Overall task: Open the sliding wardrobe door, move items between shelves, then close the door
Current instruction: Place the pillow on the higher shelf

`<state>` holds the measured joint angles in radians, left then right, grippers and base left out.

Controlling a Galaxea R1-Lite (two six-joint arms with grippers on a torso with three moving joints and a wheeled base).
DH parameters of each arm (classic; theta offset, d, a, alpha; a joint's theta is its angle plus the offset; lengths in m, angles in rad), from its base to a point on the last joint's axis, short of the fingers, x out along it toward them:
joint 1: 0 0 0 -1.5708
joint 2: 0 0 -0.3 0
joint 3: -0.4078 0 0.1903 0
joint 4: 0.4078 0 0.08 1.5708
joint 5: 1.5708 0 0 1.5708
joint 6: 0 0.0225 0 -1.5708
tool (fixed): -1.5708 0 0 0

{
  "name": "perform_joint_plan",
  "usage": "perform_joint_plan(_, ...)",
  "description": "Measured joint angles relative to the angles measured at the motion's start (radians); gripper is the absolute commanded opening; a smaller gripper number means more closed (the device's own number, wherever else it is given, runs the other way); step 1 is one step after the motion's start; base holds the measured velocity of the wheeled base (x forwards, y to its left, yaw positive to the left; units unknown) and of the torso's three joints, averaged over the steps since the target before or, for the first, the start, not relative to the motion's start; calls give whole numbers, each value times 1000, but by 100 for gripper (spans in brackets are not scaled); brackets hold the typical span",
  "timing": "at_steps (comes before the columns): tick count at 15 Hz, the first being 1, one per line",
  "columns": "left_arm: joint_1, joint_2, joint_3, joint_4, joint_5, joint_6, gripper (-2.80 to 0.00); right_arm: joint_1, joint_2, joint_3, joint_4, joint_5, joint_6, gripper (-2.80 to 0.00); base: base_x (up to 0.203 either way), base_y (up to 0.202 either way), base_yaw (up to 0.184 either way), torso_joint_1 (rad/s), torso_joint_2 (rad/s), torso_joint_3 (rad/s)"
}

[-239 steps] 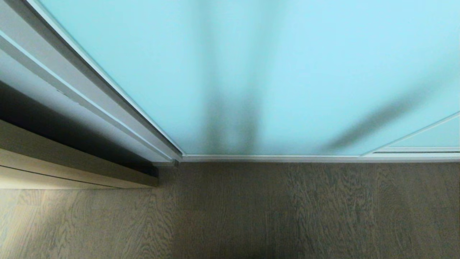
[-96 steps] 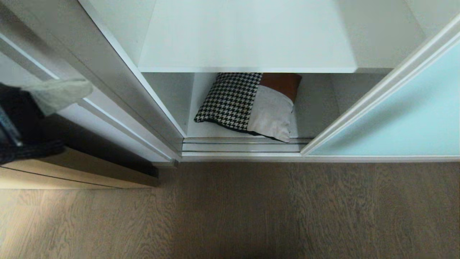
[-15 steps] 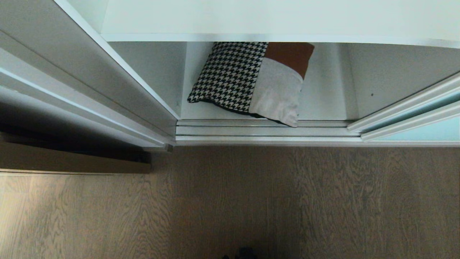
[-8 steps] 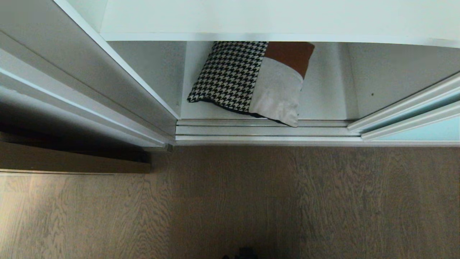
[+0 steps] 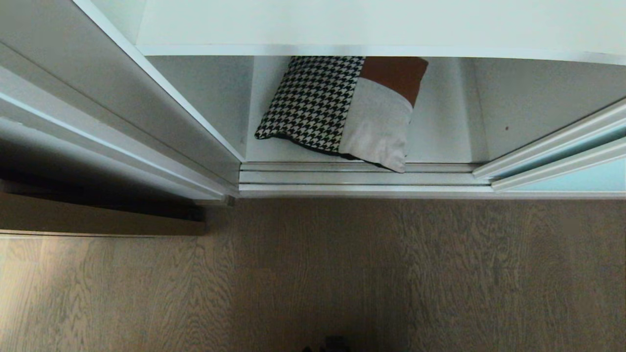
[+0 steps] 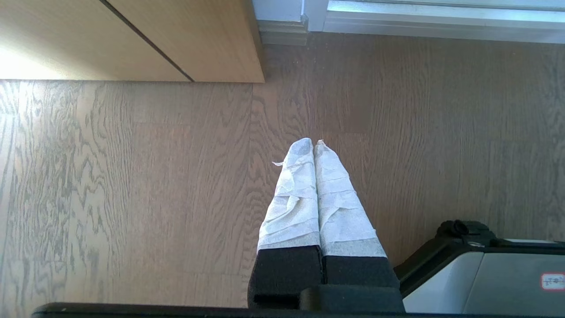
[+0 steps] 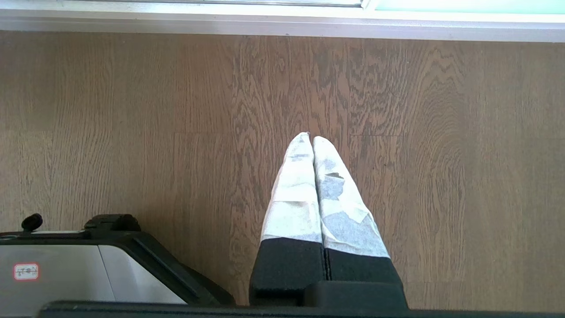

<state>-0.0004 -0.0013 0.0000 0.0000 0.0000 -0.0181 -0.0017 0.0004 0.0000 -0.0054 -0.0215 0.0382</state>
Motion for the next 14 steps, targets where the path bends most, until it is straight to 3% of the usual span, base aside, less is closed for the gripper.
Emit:
perform_joint_plan(8,0,0,0,0,0,0,-280,0,1,-28,35,-13,-32,-280,0,0,0,0,0,0)
perform_joint_plan(14,0,1,0,0,0,0,-280,2,175,-432,281,4,29,-280,0,0,0,0,0,0)
